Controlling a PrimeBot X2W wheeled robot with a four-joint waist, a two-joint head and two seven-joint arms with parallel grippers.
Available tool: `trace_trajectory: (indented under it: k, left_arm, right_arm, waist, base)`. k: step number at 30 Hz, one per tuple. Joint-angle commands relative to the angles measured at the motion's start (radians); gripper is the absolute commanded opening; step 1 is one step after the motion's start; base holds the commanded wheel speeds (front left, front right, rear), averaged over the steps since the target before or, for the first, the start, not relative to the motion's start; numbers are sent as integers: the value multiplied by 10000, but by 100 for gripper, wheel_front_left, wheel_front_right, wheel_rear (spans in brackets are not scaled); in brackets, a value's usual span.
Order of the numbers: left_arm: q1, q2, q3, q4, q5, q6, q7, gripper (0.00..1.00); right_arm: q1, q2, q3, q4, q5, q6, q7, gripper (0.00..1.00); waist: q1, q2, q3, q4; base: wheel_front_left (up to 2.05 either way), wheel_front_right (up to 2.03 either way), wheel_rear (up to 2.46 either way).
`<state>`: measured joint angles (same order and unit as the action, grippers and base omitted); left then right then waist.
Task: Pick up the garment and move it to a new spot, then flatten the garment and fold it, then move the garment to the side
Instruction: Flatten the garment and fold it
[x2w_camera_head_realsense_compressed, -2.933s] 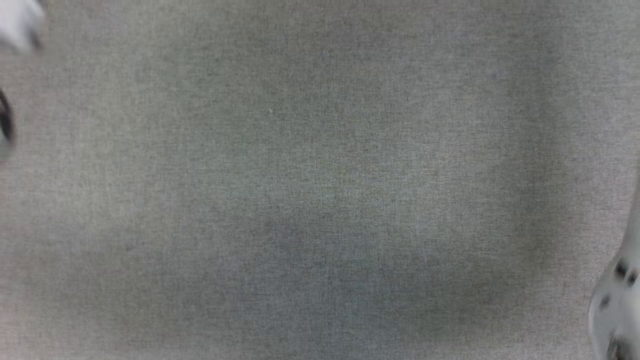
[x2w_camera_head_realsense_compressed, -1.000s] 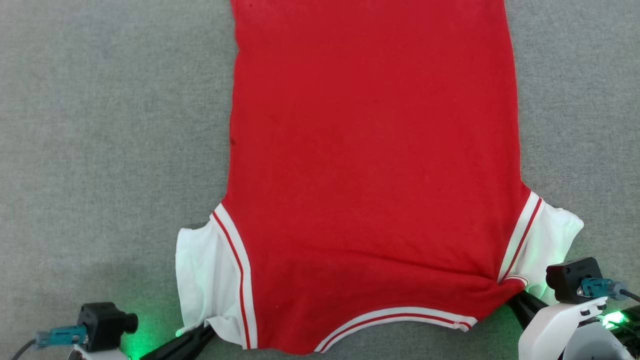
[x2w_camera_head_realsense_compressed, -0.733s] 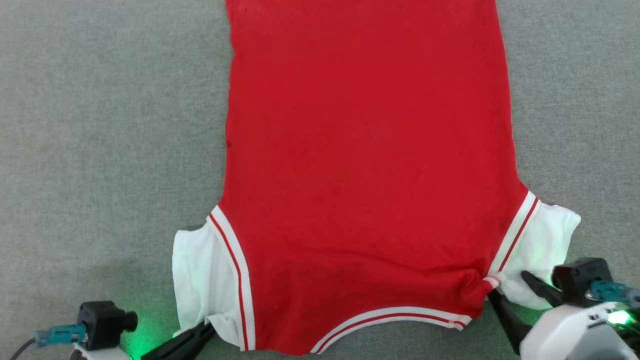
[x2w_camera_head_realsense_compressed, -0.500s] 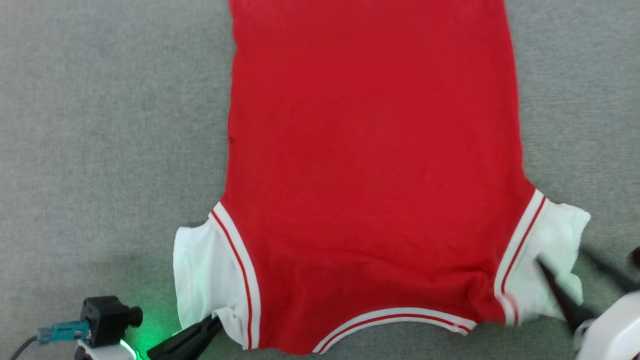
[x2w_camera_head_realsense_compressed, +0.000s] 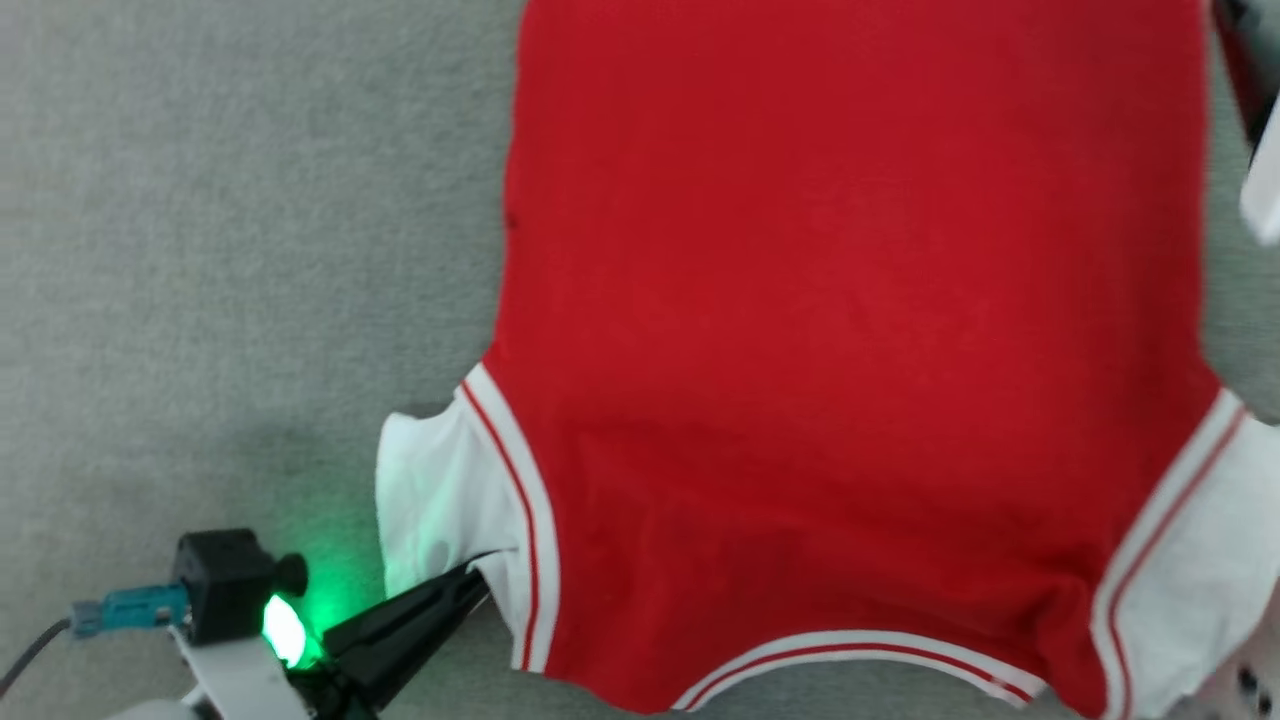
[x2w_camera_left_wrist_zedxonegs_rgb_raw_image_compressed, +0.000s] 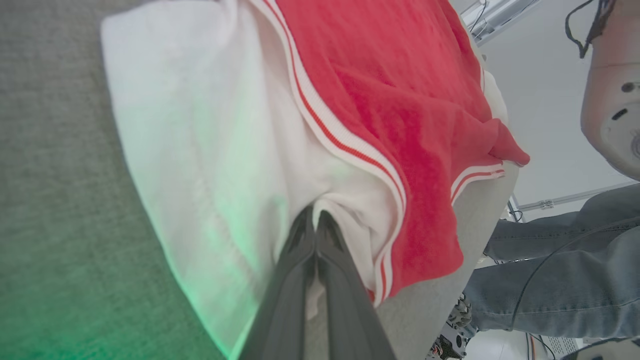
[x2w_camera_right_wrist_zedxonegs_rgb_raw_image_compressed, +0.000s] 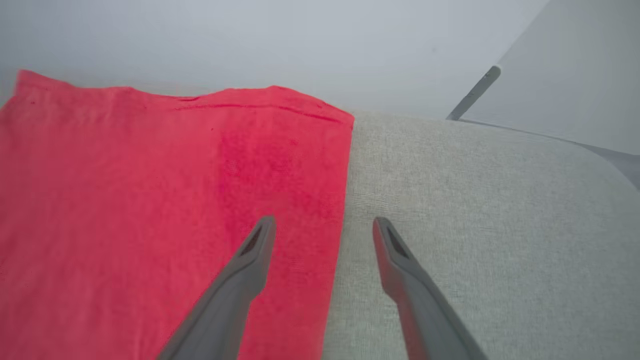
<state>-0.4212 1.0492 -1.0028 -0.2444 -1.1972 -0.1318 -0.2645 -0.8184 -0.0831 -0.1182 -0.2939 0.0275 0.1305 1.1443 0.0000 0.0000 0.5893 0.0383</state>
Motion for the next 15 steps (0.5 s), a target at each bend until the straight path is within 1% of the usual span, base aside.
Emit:
trace_trajectory:
  k: [1,3,6,11,15]
  left_arm:
    - [-381,-154,-161,164,29,24,11,0]
    - [-728,-222,-364,251,-9,28,16,0]
    - [-1146,-326,-662,422,-77,65,41,0]
    - [-1492,-449,-1159,686,-222,105,79,0]
    - [-1577,-473,-1364,776,-346,134,91,0]
  right_arm:
    - [-605,54,-104,580,-510,4,139,100]
    - [-1385,71,-305,1362,-1183,4,265,100]
    - [-2289,84,-572,2297,-1844,4,501,100]
    - [-3256,-176,-1145,3113,-2394,2,344,100]
    - [-3574,-337,-1737,3309,-2673,1,-45,100]
  waist:
    - [0,0,875,881]
    - [0,0,1125,1132]
    - [0,0,1448,1471]
    - [0,0,1683,1837]
    - [0,0,1759,1958]
  base:
    - [0,0,0]
    - [0,0,0]
    - [0,0,0]
    - [0,0,0]
    - [0,0,0]
